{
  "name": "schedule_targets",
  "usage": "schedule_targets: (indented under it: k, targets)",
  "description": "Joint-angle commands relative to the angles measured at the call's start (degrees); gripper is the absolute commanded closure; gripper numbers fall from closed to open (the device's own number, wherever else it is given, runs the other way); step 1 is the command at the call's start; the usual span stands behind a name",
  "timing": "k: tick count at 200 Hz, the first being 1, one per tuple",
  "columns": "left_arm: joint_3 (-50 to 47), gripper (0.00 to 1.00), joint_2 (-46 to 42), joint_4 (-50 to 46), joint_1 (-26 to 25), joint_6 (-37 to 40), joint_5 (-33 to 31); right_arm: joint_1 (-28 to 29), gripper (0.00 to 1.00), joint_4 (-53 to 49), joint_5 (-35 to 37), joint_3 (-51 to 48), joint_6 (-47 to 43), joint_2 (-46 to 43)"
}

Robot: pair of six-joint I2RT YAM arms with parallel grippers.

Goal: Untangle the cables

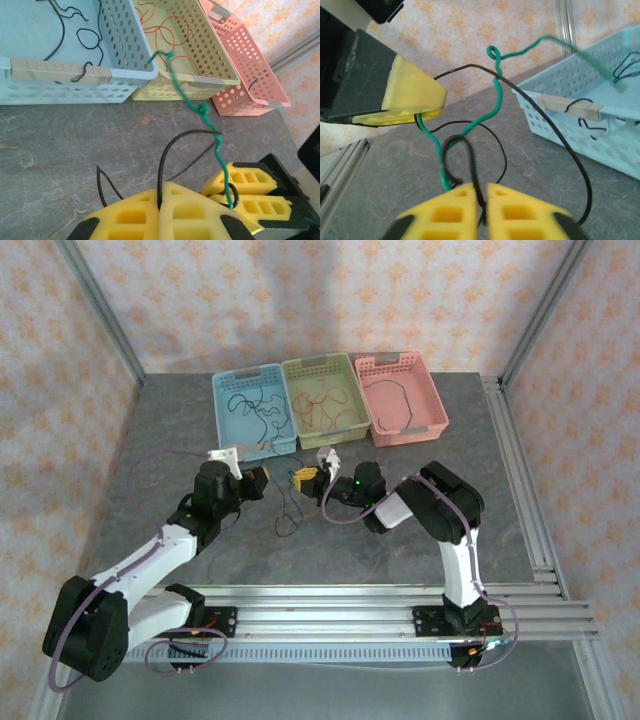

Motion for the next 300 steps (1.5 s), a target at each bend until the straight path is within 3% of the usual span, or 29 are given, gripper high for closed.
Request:
schedule_targets:
  k: [1,39,84,133,157,211,258,300]
  targets:
    - [2.3,1.0,-0.2,0.5,-1.1,0.6,1.5,0.7,1.0,2.2,0.3,0.1,-1.7,-0.3]
    - [3.1,1.0,0.3,-2.5,-1.2,0.6,-3.0,0.7,1.0,2.2,14.1,-4.5,-9.2,-4.3]
    - [3.6,1.0,0.6,-4.1,-1.2,0.6,-5.2,1.8,1.0,2.2,46.5,-11.1,-21.9,-11.1]
    - [2.6,1.0,-1.9,-6.2,-1.1,0.2,-10.9,2.5,1.0,2.3,69.2,-11.4,-24.8,-11.6]
    - [2.2,1.0,-3.4,-7.4,-1.0,-0.2,-13.8,1.7,1.0,2.2,74.7,-11.5,-22.7,-11.5]
    - [1.6,1.0,-5.3,-11.1,0.4,-2.6,-20.5,-4.4,1.0,2.1,78.0,-14.6,-8.4,-12.4]
    - [-0.1,1.0,-6.7,-13.5,6.3,-7.2,-21.4,-4.6,1.0,2.2,77.9,-14.8,-7.1,-13.2]
    - [-0.2,1.0,-6.4,-13.1,6.5,-7.2,-20.6,-4.4,1.0,2.1,75.8,-14.2,-8.6,-15.5]
